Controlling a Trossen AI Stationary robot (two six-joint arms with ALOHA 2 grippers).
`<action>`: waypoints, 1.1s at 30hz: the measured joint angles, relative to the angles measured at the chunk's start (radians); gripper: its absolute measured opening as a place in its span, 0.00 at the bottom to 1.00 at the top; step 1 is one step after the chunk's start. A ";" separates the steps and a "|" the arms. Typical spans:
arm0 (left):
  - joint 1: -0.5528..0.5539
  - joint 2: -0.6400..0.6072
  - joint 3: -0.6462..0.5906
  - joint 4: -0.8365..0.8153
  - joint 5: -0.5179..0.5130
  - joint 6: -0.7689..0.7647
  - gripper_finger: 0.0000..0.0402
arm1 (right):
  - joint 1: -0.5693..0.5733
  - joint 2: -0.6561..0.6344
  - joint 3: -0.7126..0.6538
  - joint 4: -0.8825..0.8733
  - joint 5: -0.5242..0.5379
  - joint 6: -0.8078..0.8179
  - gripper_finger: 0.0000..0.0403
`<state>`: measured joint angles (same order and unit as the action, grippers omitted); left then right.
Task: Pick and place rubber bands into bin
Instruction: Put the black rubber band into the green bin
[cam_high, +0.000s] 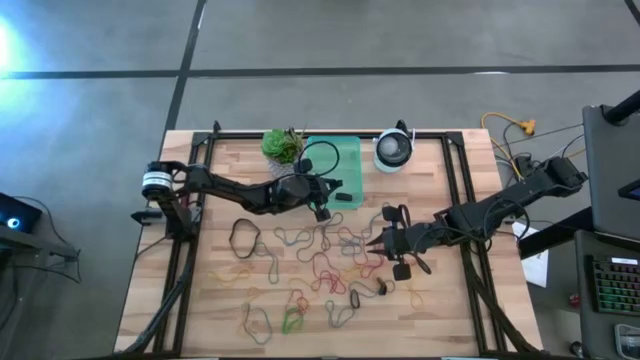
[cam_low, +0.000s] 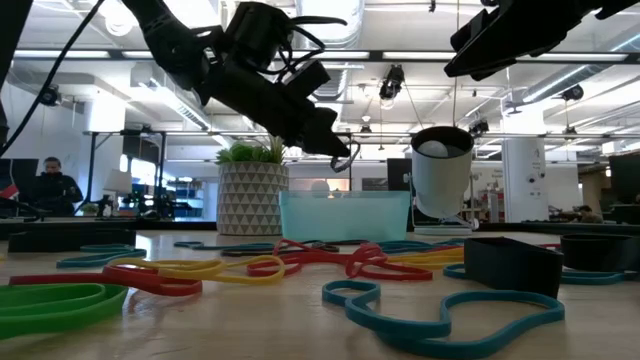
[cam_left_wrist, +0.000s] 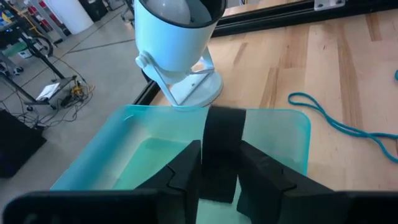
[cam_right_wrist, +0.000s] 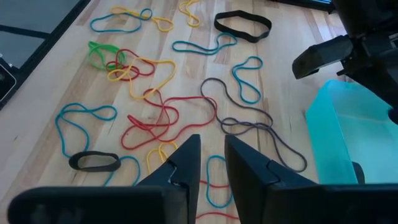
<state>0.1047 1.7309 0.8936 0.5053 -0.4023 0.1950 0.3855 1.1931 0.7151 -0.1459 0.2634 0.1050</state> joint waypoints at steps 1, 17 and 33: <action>0.000 0.000 0.000 0.000 0.000 0.009 0.22 | 0.000 0.000 0.000 0.000 0.000 0.000 0.16; -0.050 -0.151 0.001 -0.462 0.005 0.014 0.23 | 0.001 0.000 -0.003 -0.007 0.000 0.000 0.16; -0.164 -0.568 -0.121 -1.054 0.289 -0.339 0.23 | 0.001 0.000 -0.055 -0.052 -0.071 0.121 0.16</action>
<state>-0.0597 1.1634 0.7726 -0.5492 -0.1135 -0.1443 0.3861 1.1931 0.6596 -0.1976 0.1927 0.2256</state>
